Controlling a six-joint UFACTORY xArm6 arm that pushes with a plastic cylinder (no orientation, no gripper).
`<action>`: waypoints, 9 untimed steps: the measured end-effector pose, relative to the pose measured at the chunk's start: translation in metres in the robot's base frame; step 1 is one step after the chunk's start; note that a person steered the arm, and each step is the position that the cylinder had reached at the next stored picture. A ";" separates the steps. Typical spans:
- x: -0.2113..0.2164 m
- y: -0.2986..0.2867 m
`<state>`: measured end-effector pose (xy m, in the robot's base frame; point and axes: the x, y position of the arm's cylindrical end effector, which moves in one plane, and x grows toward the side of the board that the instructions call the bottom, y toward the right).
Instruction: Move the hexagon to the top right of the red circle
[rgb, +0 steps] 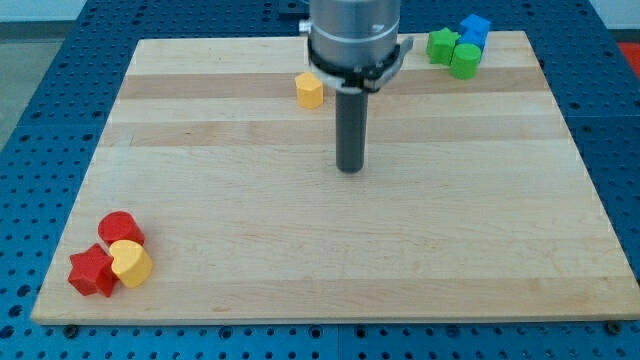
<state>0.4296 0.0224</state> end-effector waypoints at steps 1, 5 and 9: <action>-0.042 0.006; -0.130 -0.009; -0.122 -0.075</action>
<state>0.3075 -0.0522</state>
